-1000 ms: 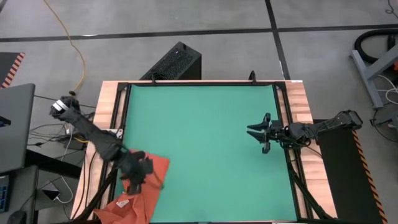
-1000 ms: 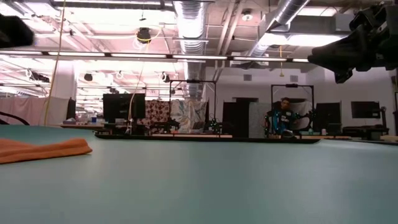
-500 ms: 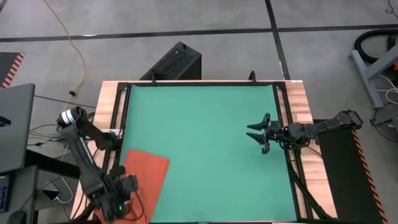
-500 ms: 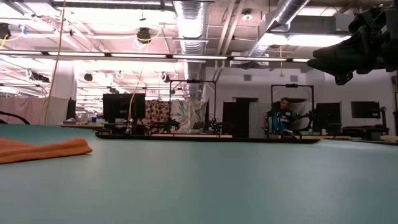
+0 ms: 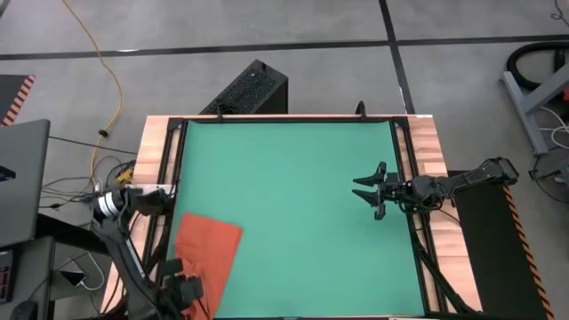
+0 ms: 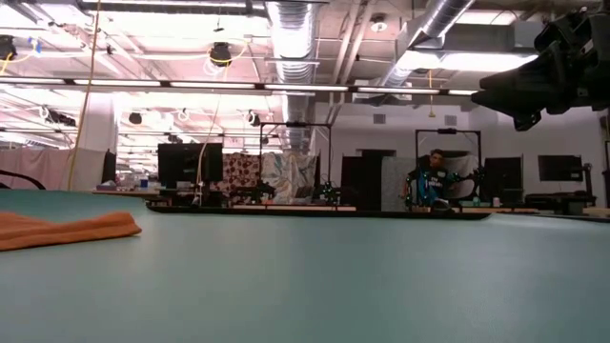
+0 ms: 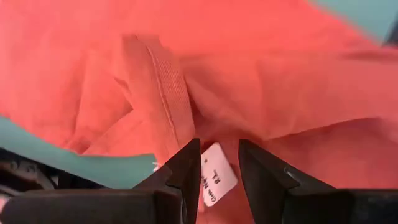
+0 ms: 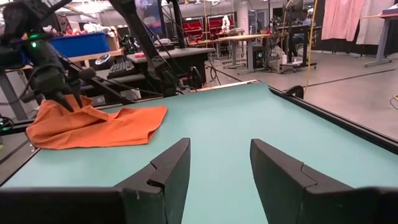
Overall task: Roll towel
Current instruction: Fold the orange towel
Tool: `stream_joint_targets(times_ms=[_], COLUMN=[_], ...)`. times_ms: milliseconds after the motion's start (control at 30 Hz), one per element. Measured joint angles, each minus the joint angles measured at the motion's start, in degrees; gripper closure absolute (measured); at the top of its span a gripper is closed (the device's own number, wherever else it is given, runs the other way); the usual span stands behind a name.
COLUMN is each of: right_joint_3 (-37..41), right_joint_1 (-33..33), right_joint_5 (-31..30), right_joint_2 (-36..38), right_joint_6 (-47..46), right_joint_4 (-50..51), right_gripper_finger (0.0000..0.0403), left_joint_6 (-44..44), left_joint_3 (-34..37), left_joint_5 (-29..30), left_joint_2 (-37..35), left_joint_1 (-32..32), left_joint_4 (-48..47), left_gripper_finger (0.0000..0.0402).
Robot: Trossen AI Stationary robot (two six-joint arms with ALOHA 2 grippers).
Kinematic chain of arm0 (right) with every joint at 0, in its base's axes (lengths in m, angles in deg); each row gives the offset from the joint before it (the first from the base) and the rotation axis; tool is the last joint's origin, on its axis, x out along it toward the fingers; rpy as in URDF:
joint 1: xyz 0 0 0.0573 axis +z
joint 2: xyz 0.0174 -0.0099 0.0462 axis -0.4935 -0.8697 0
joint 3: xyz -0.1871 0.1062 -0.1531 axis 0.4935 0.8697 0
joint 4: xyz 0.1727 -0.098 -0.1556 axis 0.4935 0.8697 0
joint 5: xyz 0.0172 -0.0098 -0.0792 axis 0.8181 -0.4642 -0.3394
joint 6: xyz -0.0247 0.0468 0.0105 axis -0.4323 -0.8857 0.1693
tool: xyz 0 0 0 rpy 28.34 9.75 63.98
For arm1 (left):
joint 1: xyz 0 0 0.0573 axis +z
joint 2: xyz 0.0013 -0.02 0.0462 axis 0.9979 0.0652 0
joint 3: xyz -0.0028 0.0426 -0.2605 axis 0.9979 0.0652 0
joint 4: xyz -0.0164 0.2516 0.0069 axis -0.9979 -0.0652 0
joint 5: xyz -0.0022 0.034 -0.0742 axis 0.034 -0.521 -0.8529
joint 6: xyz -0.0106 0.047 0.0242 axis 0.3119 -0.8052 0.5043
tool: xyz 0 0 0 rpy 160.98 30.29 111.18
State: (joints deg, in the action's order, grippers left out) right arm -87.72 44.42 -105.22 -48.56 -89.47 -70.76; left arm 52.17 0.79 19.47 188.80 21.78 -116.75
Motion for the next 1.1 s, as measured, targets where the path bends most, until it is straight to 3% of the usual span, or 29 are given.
stream_joint_targets(times_ms=[733, 967, 1100], right_joint_3=[0.00, 0.00, 0.00], right_joint_1=[0.04, 0.04, 0.04], right_joint_5=[0.02, 0.02, 0.02], right_joint_2=[0.02, 0.01, 0.00], right_joint_6=[-3.37, -3.35, -3.02], right_joint_4=[5.29, 5.29, 5.57], right_gripper_finger=[0.0211, 0.0211, 0.0211], left_joint_6=[11.32, 9.82, 8.00], left_joint_3=[-0.02, -1.00, -4.52], left_joint_5=[1.10, 1.45, 4.44], left_joint_2=[1.37, 1.42, 1.42], left_joint_1=[-5.00, -5.06, -5.12], left_joint_4=[-7.41, -8.16, -13.26], left_gripper_finger=[0.0304, 0.0304, 0.0304])
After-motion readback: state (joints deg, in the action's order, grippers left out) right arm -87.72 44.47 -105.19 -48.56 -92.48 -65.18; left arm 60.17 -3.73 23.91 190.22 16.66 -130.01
